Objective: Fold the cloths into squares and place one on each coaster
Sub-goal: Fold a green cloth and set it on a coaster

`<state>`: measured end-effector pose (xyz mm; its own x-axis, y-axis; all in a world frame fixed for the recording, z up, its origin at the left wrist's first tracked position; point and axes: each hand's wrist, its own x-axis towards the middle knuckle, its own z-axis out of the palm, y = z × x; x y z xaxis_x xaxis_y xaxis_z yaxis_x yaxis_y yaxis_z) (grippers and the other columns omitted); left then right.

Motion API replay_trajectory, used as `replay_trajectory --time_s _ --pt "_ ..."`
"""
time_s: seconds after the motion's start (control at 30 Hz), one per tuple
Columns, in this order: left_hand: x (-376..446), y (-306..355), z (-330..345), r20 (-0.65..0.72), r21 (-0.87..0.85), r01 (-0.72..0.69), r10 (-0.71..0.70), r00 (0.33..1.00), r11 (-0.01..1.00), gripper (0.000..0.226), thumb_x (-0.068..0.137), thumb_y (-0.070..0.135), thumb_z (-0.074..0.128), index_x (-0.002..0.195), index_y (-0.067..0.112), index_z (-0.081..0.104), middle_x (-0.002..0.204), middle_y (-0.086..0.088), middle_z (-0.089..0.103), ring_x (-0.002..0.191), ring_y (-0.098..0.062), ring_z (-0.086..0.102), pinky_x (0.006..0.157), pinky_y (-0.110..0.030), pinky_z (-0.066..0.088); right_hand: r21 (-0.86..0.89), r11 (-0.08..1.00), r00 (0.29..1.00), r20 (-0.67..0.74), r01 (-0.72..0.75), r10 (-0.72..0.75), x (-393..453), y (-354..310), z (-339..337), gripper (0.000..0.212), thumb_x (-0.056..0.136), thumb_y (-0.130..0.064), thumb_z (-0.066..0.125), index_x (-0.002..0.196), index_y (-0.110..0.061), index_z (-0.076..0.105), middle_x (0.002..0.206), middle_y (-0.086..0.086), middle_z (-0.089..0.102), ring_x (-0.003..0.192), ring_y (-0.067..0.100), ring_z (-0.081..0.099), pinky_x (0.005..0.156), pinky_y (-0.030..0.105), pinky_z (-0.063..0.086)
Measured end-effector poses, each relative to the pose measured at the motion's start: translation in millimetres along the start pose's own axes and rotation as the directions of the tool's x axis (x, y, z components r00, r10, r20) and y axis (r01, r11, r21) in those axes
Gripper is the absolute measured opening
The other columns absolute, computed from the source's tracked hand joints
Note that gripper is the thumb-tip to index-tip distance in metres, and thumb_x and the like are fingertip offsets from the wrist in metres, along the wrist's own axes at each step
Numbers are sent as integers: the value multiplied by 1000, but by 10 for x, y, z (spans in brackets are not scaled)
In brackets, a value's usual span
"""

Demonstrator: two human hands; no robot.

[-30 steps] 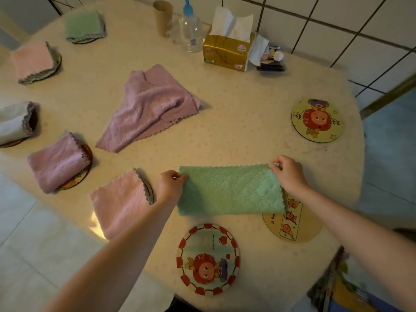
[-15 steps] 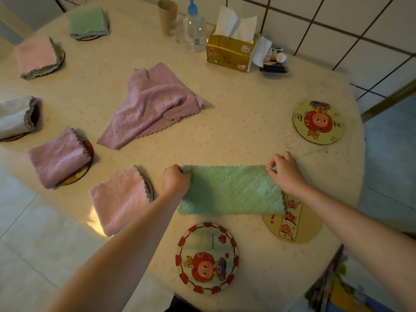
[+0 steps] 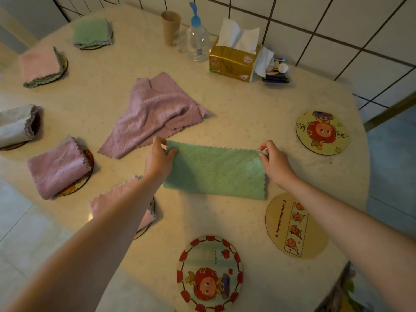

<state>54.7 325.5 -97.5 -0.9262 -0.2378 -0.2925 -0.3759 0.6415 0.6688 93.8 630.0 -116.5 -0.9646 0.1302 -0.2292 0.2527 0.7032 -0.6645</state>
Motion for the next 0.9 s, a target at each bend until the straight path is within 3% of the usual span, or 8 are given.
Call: replay_trajectory --time_s 0.1,0.2,0.27,0.33,0.43,0.6,0.73,0.9 --pt "105 4 6 -64 54 -22 26 998 998 27 93 20 54 118 13 47 110 -9 56 88 -24 52 65 -34 42 -47 998 998 -40 -40 38 56 -33 46 20 96 -4 41 112 -15 47 108 7 54 75 13 51 59 24 43" --pt "-141 -28 99 -125 285 -204 247 961 937 37 88 9 54 124 9 49 127 -10 49 115 -30 44 95 -41 41 -296 951 986 -110 91 -129 -110 -110 101 35 91 2 45 124 -10 46 125 9 46 109 22 46 87 35 48" --pt "-493 -115 238 42 311 -453 464 885 835 44 85 8 57 128 9 51 134 -10 49 127 -31 40 107 -45 36 -363 896 962 -1 255 -274 -319 -164 199 38 91 -3 42 129 -10 46 131 8 45 119 22 42 97 37 45" --pt "-845 -285 386 310 334 -671 595 742 662 54 88 17 56 140 15 43 150 -4 37 142 -29 25 117 -48 22 -346 850 917 198 397 -347 -578 -173 340 44 93 -8 33 136 -15 42 141 5 41 129 21 39 107 40 38" --pt "-1063 -577 536 547 407 -771 546 635 490 64 93 39 41 151 25 20 160 5 10 148 -23 -3 120 -46 6 -459 638 786 394 618 -477 -828 -26 570 50 98 -14 34 147 -15 26 155 4 25 143 21 24 116 40 13" --pt "-1059 -704 522 518 496 -687 455 725 530 60 96 53 24 151 37 6 159 14 -4 147 -19 -12 119 -50 2 -557 512 756 448 653 -477 -817 175 578 54 100 -21 26 149 -10 7 158 6 4 145 22 2 115 43 5" --pt "-1074 -727 401 353 616 -454 290 890 644 63 96 51 22 152 34 -1 159 10 -8 147 -21 -13 117 -50 -7 -632 428 749 418 647 -515 -847 287 404 54 91 -5 24 146 -3 25 154 15 21 142 28 23 112 47 25" --pt "-1076 -607 354 266 629 -288 148 953 722 68 98 47 26 153 22 -5 160 -5 -12 147 -23 -13 118 -47 -5 -653 412 763 452 635 -461 -828 187 352 63 72 6 63 132 10 44 138 27 45 128 37 46 99 49 46"
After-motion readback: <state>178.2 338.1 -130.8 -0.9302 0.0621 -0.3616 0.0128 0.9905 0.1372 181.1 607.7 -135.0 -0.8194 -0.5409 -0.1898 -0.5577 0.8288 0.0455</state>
